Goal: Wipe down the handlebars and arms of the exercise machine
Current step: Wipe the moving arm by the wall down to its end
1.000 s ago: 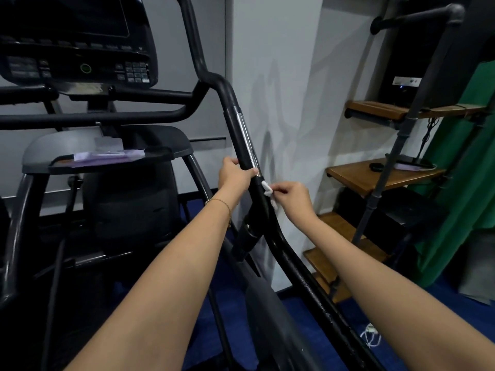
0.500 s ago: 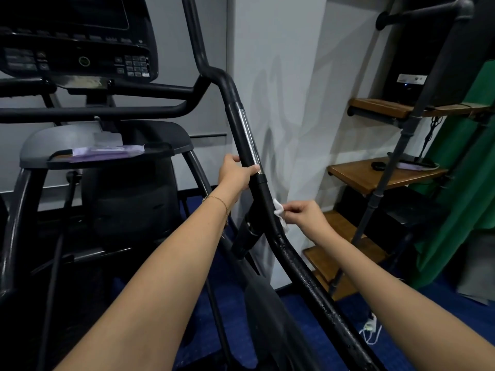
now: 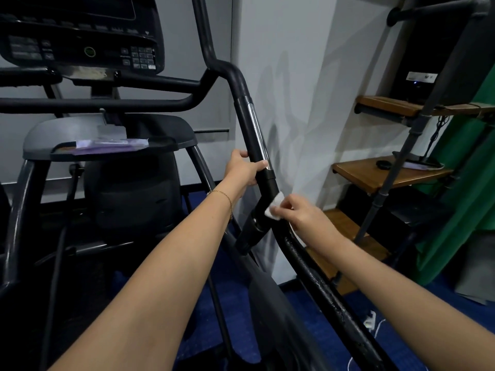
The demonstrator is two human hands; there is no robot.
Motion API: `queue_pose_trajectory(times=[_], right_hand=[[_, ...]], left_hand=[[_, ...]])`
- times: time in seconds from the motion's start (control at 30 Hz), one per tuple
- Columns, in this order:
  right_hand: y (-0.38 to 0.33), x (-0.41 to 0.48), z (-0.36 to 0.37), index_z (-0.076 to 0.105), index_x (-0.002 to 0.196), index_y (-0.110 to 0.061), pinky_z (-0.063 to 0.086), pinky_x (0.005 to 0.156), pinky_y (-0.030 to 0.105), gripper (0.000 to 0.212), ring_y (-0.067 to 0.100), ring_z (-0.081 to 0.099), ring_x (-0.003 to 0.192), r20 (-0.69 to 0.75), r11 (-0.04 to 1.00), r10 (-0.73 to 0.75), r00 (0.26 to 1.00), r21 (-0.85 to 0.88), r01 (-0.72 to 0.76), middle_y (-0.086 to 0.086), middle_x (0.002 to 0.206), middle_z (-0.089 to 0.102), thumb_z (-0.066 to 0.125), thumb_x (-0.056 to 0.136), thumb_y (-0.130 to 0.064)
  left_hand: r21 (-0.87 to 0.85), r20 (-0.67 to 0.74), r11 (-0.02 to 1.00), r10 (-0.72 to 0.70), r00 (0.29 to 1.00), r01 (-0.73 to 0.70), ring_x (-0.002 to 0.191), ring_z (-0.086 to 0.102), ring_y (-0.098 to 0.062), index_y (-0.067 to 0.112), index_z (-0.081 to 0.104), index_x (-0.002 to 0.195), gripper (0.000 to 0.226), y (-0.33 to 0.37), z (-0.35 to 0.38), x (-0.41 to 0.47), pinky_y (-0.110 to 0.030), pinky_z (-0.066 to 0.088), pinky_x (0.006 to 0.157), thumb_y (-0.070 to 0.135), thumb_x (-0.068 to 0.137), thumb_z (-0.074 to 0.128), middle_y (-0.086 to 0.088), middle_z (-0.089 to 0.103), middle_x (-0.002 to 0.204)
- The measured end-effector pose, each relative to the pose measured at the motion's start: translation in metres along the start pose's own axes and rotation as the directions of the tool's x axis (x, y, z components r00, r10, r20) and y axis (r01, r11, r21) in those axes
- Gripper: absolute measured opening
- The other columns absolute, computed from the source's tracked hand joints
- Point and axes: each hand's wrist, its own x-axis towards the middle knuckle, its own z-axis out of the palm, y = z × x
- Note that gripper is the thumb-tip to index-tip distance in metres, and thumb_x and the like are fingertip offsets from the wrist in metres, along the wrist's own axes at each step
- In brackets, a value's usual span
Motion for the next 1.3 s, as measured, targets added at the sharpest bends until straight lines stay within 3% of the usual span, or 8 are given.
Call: queue_pose_trajectory(times=[0.13,0.3,0.47,0.7,0.9,1.1,1.2,1.3], right_hand=[[-0.011,0.038,-0.012,0.065,0.097,-0.002,0.051,0.054,0.046,0.019,0.032,0.052,0.079,-0.076,0.946,-0.231,0.97,-0.252,0.205,0.015,0.089,0.053,0.058,0.084,-0.014],[-0.012,0.017,-0.012,0.067,0.09,0.0,0.051,0.046,0.033,0.041,0.028,0.057,0.073,0.081,0.849,-0.327,0.941,-0.413,0.331,0.012,0.089,0.057,0.032,0.08,-0.019],[-0.006,0.022,-0.012,0.069,0.087,-0.002,0.052,0.045,0.033,0.036,0.027,0.056,0.072,0.139,0.778,-0.398,0.907,-0.473,0.414,0.01,0.088,0.058,0.035,0.08,-0.011],[-0.004,0.009,-0.011,0.067,0.1,0.0,0.053,0.051,0.037,0.029,0.03,0.056,0.079,0.145,0.873,-0.32,0.936,-0.338,0.351,0.013,0.093,0.056,0.072,0.071,0.001],[0.002,-0.012,-0.013,0.072,0.087,-0.003,0.052,0.065,0.039,0.011,0.029,0.057,0.084,0.24,0.945,-0.25,0.938,-0.151,0.29,0.011,0.092,0.057,0.07,0.076,-0.001],[-0.001,-0.034,-0.013,0.074,0.093,-0.008,0.038,0.066,0.021,0.015,0.021,0.059,0.079,0.187,0.994,-0.101,0.977,-0.021,0.107,0.008,0.09,0.06,0.07,0.078,-0.004],[0.002,-0.04,-0.017,0.071,0.107,-0.011,0.03,0.068,0.016,0.023,0.012,0.05,0.078,0.198,0.999,-0.024,0.98,-0.019,0.029,0.007,0.095,0.058,0.06,0.087,-0.007],[-0.001,-0.036,-0.012,0.073,0.101,-0.01,0.042,0.07,0.028,0.022,0.024,0.06,0.081,0.121,0.997,0.051,0.991,0.042,-0.057,0.01,0.091,0.062,0.059,0.086,-0.003]], left_hand=[[0.038,-0.017,0.999,-0.016,1.0,0.017,0.091,0.064,-0.023,0.018,0.04,0.111,0.044,0.001,0.001,-0.002,-0.03,0.057,0.07,0.016,0.082,0.072,-0.012,0.059,0.112],[0.009,0.018,1.0,-0.013,1.0,0.013,0.082,0.062,-0.017,0.016,0.039,0.113,0.043,0.003,-0.002,-0.005,-0.023,0.053,0.058,0.013,0.083,0.07,-0.012,0.059,0.111],[0.009,0.026,1.0,-0.016,1.0,0.016,0.085,0.064,-0.019,0.016,0.039,0.111,0.042,0.004,-0.002,-0.006,-0.025,0.055,0.062,0.011,0.083,0.069,-0.012,0.06,0.11],[0.071,-0.024,0.997,0.001,1.0,0.0,0.084,0.06,-0.019,0.013,0.042,0.117,0.043,0.002,0.001,-0.009,-0.032,0.056,0.072,0.015,0.084,0.069,-0.007,0.057,0.103],[0.309,-0.103,0.945,0.145,0.984,-0.107,0.09,0.062,-0.023,0.013,0.046,0.122,0.043,0.003,0.008,-0.022,-0.037,0.054,0.081,0.028,0.086,0.065,-0.007,0.061,0.113],[0.467,-0.126,0.862,0.283,0.951,-0.195,0.106,0.056,-0.027,0.02,0.026,0.143,0.066,0.001,0.009,-0.037,-0.032,0.045,0.075,0.028,0.089,0.062,-0.009,0.034,0.141],[0.629,-0.058,0.708,0.452,0.89,-0.319,0.106,0.054,-0.026,0.021,0.028,0.143,0.06,-0.003,0.01,-0.042,-0.035,0.048,0.08,0.024,0.092,0.059,-0.009,0.033,0.138],[0.863,0.176,0.278,0.619,0.766,-0.422,0.126,0.04,-0.026,0.018,0.039,0.14,0.047,-0.006,0.004,-0.037,-0.038,0.046,0.088,0.024,0.095,0.051,-0.007,0.027,0.148]])
